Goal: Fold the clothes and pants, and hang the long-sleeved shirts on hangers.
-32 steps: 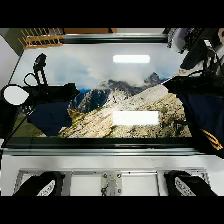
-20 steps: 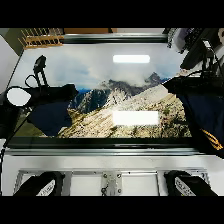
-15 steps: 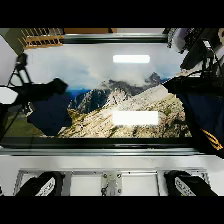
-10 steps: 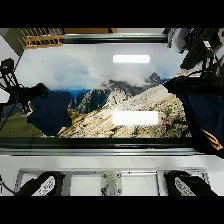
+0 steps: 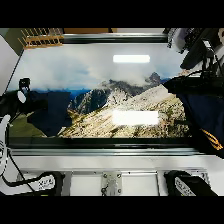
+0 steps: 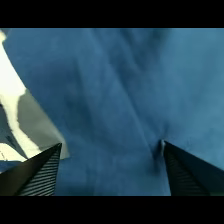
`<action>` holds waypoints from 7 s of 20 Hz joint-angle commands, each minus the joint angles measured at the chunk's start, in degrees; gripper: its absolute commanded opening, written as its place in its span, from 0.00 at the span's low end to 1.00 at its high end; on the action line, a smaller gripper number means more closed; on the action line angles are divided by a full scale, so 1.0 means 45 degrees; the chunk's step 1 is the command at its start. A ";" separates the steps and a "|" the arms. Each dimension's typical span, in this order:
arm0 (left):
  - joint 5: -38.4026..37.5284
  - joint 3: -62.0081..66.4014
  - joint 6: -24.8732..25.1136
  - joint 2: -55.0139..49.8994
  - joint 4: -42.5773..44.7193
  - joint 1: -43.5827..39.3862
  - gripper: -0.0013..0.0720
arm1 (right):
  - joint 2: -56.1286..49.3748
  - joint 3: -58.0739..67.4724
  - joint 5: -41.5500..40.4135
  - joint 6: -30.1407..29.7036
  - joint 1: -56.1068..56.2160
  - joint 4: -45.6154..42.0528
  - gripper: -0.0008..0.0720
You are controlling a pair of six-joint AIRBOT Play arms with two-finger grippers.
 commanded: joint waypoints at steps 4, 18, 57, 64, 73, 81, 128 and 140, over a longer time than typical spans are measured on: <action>-0.0520 0.0554 -0.1433 0.0262 -0.1831 -0.1127 0.03 | -0.0005 -0.0005 0.0005 0.0005 0.0010 0.0000 0.03; 0.1268 0.4153 -0.0811 0.0053 -0.4318 -1.2361 0.97 | -0.0005 -0.0005 -0.0034 0.0005 -0.0010 0.0359 0.03; -0.3303 0.0690 0.1447 -0.2433 -0.8578 -0.5994 0.03 | -0.4260 -0.6261 -0.1778 0.2744 0.1248 0.0835 0.72; -0.3322 0.0695 0.1447 -0.2433 -0.8587 -0.5537 0.03 | -0.4935 -0.6256 -0.2730 0.2735 0.1948 0.1253 0.65; -0.3322 0.2327 0.1292 0.0408 -0.4784 -0.4002 0.03 | -0.2322 -0.1078 0.1001 0.2652 0.0491 -0.3871 0.03; -0.1763 0.5605 0.1311 0.6450 -0.4571 -0.2526 0.03 | 0.2346 0.4809 0.1073 0.1885 -0.0850 -0.4483 0.03; -0.0335 -0.2385 0.1991 0.6368 -0.4765 -0.1904 0.03 | -0.1651 -0.5960 -0.3211 0.1676 0.0010 0.0724 0.03; 0.0452 0.5663 0.1166 1.1526 -0.4371 -0.2429 0.03 | 0.4575 0.5571 -0.4318 0.1870 -0.3070 -0.1243 0.03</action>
